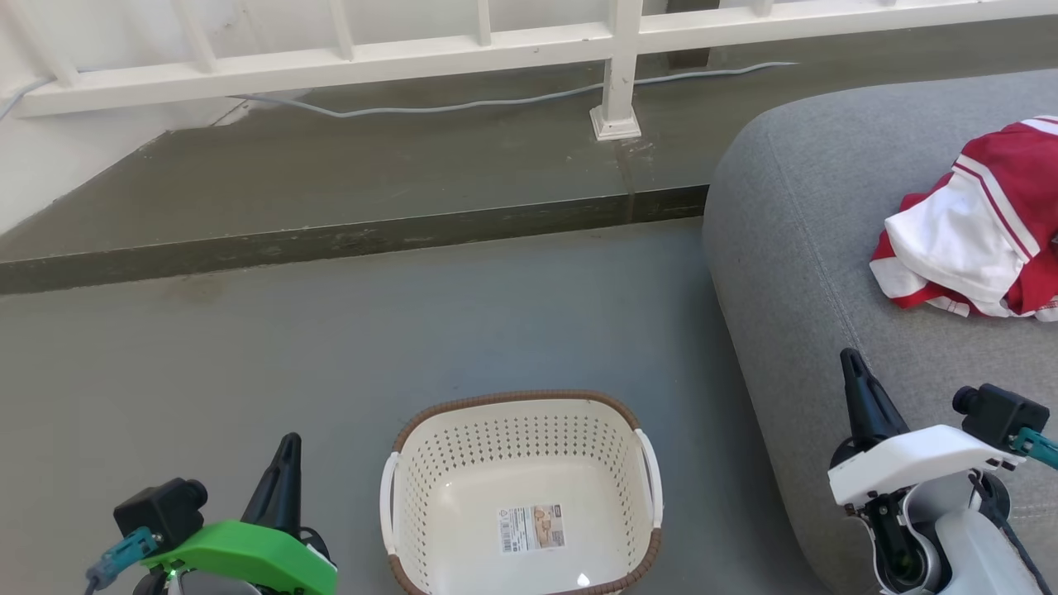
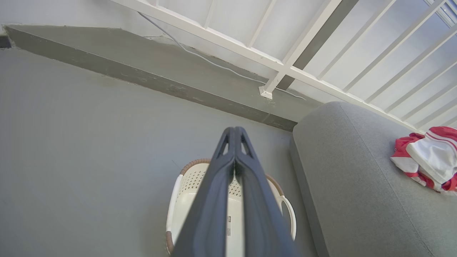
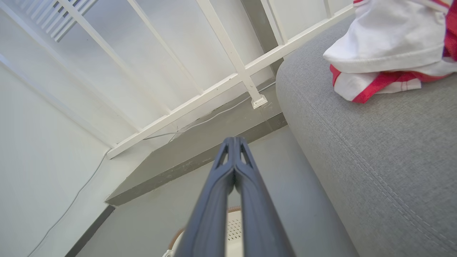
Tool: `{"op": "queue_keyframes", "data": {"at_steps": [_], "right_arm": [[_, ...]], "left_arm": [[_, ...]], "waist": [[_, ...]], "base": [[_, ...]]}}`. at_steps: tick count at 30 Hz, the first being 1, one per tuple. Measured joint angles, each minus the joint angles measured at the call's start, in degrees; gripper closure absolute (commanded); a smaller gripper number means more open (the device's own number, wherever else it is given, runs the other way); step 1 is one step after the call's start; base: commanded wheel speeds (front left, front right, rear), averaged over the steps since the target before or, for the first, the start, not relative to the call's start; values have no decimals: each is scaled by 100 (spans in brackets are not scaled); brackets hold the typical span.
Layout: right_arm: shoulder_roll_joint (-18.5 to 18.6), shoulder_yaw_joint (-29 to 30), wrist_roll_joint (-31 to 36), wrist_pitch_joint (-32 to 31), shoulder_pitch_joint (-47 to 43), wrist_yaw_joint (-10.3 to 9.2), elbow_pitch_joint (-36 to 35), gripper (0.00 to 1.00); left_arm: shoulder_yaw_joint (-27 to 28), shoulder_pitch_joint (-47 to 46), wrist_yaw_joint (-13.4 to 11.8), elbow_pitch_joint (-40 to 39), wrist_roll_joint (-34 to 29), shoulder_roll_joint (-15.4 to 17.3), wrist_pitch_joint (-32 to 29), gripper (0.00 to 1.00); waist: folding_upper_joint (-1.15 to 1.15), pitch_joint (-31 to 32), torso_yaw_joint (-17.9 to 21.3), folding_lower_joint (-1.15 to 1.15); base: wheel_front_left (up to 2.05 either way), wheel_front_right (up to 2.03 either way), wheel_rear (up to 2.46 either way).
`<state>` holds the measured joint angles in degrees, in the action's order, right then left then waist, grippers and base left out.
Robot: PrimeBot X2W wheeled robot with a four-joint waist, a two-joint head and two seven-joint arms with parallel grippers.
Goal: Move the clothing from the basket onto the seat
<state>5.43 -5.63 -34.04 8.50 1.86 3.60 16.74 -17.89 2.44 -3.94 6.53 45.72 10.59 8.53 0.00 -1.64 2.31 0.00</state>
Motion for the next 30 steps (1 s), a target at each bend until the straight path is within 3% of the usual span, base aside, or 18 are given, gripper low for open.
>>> {"op": "queue_keyframes", "data": {"at_steps": [30], "right_arm": [[-146, 565, -2361, -643, 29, 132, -5, 100]], "left_arm": [[736, -91, 420, 287, 2068, -215, -495, 100]], "waist": [[0, 60, -93, 0]], "base": [[0, 0, 0]]}}
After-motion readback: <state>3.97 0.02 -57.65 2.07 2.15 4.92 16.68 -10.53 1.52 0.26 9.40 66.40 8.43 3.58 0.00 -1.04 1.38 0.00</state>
